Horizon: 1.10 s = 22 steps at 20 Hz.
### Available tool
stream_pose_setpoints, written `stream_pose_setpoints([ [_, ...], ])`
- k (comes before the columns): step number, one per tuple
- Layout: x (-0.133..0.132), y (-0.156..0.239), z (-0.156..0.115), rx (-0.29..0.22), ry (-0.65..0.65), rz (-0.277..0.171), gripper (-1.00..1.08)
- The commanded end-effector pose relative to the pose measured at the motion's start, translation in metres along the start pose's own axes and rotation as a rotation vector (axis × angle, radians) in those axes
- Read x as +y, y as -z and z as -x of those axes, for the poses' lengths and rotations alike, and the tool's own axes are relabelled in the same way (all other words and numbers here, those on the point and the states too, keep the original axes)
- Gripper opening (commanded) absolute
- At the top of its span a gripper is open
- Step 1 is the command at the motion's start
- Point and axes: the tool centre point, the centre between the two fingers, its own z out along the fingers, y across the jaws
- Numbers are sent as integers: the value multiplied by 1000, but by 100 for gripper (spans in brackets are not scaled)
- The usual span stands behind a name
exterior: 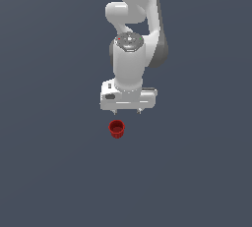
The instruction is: Pick up the object and move it to a goal position.
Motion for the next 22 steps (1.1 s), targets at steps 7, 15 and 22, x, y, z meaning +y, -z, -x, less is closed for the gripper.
stream_pose_setpoints([
  [7, -13, 11, -9, 28, 19, -19, 100],
  [15, -18, 14, -12, 38, 29, -27, 100],
  [22, -4, -4, -13, 22, 69, -23, 100],
])
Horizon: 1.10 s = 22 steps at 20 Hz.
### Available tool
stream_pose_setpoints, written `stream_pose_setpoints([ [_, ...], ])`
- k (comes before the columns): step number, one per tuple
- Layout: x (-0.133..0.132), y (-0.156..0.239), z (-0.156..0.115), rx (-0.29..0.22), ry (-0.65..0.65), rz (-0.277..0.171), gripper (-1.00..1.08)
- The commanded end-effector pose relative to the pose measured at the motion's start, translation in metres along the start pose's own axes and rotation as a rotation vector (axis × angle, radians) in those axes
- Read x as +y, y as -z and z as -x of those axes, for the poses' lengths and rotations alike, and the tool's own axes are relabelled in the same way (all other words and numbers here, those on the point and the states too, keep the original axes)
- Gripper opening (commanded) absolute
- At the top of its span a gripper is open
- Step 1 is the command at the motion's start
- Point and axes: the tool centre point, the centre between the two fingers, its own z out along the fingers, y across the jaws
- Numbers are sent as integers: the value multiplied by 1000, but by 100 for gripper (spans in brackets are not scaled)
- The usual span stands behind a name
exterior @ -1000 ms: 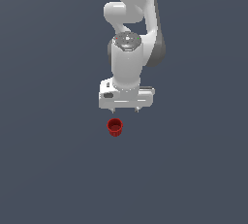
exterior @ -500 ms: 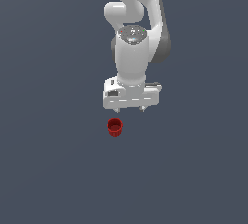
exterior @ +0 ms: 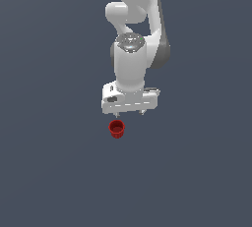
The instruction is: Pick up the object and move it to a goal position.
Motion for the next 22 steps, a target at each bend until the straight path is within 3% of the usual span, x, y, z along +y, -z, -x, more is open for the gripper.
stream_pose_setpoints([
  [1, 8, -10, 1, -10, 20, 2, 100],
  [12, 49, -66, 10, -60, 139, 2, 100],
  [22, 57, -78, 12, -70, 159, 0, 100],
])
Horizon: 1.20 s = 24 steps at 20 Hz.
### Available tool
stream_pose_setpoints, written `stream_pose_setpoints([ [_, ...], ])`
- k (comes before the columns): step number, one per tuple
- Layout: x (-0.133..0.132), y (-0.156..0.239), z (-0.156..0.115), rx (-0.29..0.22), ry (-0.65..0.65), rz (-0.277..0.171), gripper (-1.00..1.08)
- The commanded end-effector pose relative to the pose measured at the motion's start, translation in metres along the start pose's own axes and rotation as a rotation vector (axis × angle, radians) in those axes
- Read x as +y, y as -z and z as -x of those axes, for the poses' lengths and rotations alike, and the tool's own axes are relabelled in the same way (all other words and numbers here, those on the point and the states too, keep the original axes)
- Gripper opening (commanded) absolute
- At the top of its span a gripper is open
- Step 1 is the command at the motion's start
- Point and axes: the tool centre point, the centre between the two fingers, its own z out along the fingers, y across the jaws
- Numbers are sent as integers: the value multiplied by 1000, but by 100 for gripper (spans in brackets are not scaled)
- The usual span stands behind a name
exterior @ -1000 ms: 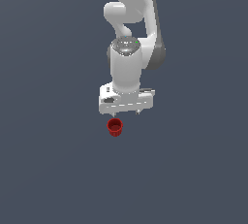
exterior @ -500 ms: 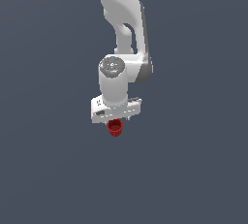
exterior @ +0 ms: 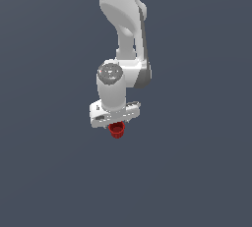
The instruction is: Pick up the object and move it to a goal position.
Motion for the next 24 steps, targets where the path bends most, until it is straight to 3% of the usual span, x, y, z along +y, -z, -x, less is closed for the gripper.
stream_pose_setpoints([
  [1, 0, -3, 0, 0, 0, 0, 100],
  [15, 0, -50, 0, 0, 4, 0, 100],
  [16, 0, -50, 0, 0, 4, 0, -100],
  [24, 0, -50, 0, 0, 4, 0, -100],
])
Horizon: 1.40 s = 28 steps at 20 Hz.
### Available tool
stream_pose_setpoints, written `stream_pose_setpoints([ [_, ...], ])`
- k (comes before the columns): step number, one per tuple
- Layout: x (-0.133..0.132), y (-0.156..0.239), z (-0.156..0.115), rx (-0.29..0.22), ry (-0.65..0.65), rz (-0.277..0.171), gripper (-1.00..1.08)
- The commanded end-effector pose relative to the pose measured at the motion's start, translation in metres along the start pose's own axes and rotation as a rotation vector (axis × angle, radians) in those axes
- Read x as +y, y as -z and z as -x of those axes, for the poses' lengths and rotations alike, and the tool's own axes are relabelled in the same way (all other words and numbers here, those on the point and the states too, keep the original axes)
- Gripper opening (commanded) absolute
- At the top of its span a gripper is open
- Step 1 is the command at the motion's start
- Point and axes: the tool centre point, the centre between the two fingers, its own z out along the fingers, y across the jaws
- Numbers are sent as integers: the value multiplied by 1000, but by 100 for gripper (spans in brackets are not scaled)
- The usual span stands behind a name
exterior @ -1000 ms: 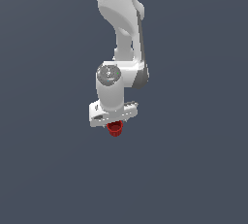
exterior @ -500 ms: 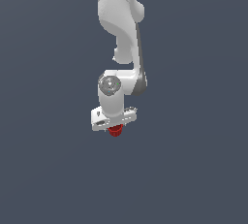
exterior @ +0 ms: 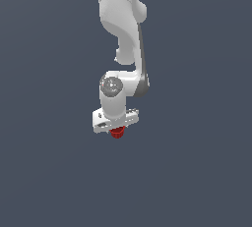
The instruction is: Pick up the object and move it to a goal position.
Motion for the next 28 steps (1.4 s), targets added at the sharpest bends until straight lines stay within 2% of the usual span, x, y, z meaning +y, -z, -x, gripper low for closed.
stream_pose_setpoints([
  [1, 0, -1, 0, 0, 1, 0, -100],
  [8, 0, 10, 2, 0, 1, 0, -100],
  [14, 3, 40, 7, 0, 1, 0, -100],
  [20, 7, 92, 15, 0, 1, 0, -100],
  [28, 14, 187, 30, 0, 1, 0, -100],
])
